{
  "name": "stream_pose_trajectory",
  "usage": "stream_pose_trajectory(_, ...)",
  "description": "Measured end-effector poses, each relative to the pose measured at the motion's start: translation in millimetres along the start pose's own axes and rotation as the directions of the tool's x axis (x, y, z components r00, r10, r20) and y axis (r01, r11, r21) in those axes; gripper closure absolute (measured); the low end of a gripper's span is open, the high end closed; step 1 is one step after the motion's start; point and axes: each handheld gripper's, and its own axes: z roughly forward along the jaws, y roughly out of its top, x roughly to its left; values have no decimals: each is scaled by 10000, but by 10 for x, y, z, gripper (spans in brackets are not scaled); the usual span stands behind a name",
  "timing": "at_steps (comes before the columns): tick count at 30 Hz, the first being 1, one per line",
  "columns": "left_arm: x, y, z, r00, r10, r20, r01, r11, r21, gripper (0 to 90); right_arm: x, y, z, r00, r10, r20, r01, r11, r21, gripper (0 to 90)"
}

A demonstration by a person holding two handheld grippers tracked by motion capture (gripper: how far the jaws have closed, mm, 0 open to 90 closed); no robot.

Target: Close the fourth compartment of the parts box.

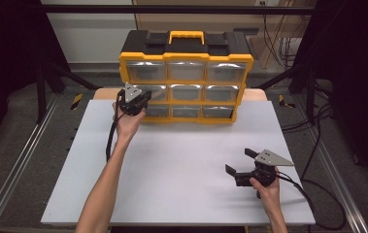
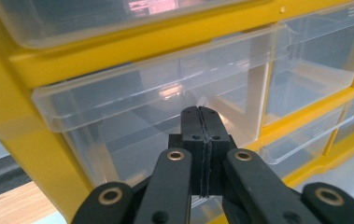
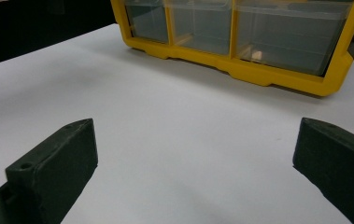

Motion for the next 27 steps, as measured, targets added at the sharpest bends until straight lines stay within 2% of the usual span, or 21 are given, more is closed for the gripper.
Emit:
stream_pose_trajectory(11, 14, -11, 4, 10000, -61, -5, 61, 10000, 6, 896, 0, -2, 2, 10000, -2, 4, 2, 10000, 22, 5)
stream_pose_trajectory(17, -3, 4, -79, 9999, -36, 107, 38, 9999, -162, 882, 4, -7, 7, 10000, 28, 4, -28, 10000, 76, 5)
stream_pose_trajectory(22, -27, 6, -181, 9996, -115, 268, 124, 9992, -368, 837, 0, 0, -3, 10000, 35, 25, -35, 10000, -2, 5)
stream_pose_trajectory(27, -39, -10, -291, 9979, -271, 594, 302, 9982, -523, 744, 0, -5, 2, 10000, 33, 22, -33, 10000, 30, 5)
